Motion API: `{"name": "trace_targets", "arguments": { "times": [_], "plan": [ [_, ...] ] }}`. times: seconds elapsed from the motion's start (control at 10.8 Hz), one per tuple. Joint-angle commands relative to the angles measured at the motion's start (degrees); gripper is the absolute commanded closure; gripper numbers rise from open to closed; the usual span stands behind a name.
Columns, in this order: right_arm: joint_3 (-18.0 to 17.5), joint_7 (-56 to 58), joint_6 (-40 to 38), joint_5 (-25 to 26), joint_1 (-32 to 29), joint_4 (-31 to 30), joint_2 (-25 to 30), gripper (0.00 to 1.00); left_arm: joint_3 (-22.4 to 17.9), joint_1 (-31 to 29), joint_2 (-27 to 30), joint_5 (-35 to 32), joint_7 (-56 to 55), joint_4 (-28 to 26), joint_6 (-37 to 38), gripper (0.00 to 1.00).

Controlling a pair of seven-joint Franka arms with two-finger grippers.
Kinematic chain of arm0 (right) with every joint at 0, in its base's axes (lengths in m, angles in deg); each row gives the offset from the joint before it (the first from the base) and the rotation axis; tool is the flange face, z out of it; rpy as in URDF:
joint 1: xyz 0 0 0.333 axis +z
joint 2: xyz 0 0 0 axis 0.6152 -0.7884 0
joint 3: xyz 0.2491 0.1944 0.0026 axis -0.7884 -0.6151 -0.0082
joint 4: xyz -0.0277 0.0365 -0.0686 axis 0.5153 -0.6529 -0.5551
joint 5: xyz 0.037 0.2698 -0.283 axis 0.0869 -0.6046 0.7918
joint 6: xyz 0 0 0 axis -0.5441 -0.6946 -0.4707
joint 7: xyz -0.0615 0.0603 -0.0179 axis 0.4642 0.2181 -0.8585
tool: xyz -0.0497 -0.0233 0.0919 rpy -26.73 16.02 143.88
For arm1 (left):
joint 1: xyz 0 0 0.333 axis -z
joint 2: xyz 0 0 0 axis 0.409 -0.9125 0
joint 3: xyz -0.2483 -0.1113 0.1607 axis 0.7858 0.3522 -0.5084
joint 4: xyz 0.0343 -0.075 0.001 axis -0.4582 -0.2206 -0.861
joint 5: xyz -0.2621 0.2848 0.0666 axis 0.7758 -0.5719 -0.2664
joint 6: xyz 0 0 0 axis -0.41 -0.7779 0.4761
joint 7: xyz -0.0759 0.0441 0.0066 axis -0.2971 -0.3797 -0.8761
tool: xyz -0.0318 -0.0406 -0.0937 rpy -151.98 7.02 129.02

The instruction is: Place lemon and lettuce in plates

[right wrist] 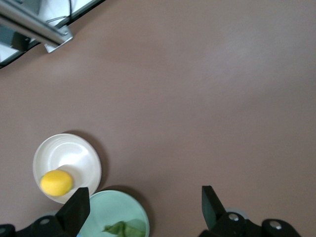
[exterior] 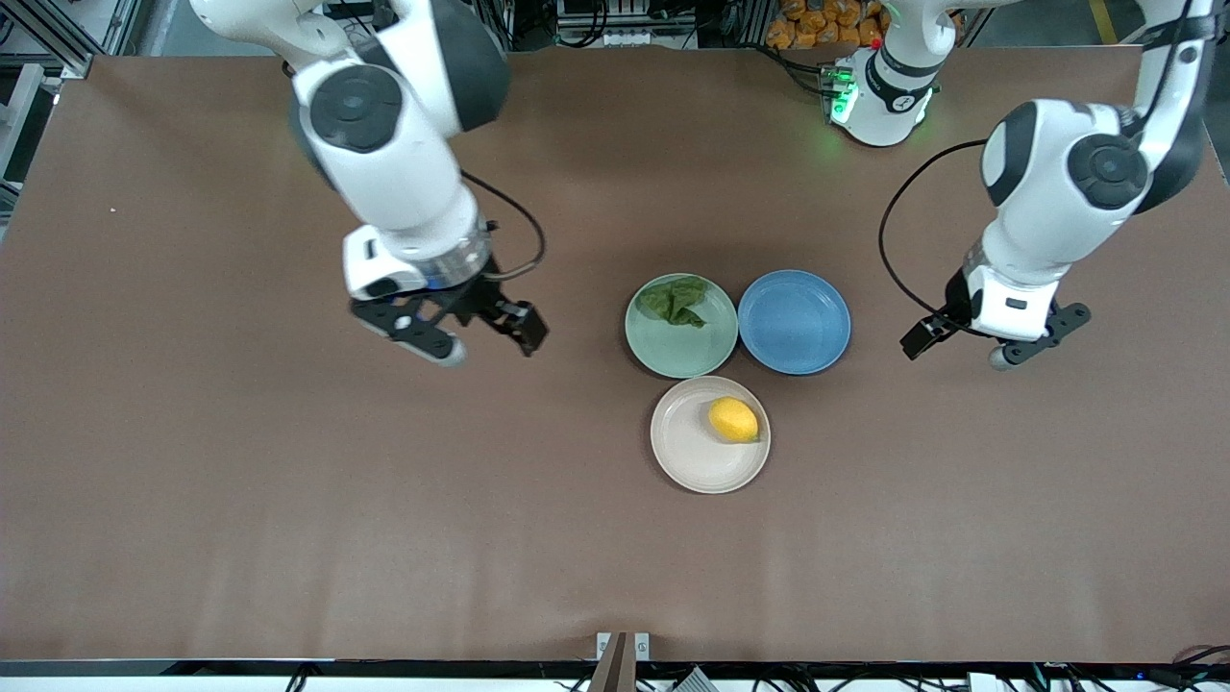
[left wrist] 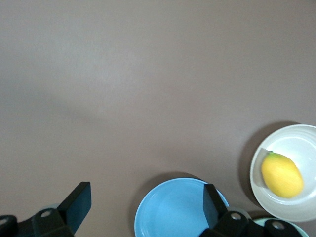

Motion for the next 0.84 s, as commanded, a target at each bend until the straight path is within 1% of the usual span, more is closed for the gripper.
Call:
{"name": "trace_targets", "arguments": {
  "times": [0.0,0.09,0.28,0.37,0.47,0.74],
  "plan": [
    [-0.7,7.6,-3.9,0.8,-4.4,-1.5,4.4,0.00,0.5,-0.5,1.1,1.1,7.9,6.6,8.5,0.00],
    [-0.7,10.1,-5.4,0.8,-6.1,-1.6,5.5,0.00,0.6,-0.4,2.2,1.1,9.2,8.3,11.2,0.00],
    [-0.7,17.2,-8.0,0.7,-10.2,-1.5,7.7,0.00,0.8,-0.4,3.5,1.3,12.2,12.4,13.5,0.00],
    [-0.7,20.1,-9.1,0.8,-12.3,-1.5,8.5,0.00,0.8,0.3,3.2,1.1,12.8,16.3,17.6,0.00],
    [-0.7,23.2,-10.5,0.7,-14.8,-1.6,10.0,0.00,1.0,0.2,2.9,0.9,14.0,19.4,19.7,0.00],
    [-0.8,33.5,-13.7,0.6,-21.5,-1.5,12.6,0.00,0.8,-0.4,2.6,1.9,17.4,23.4,21.7,0.00]
  ]
}}
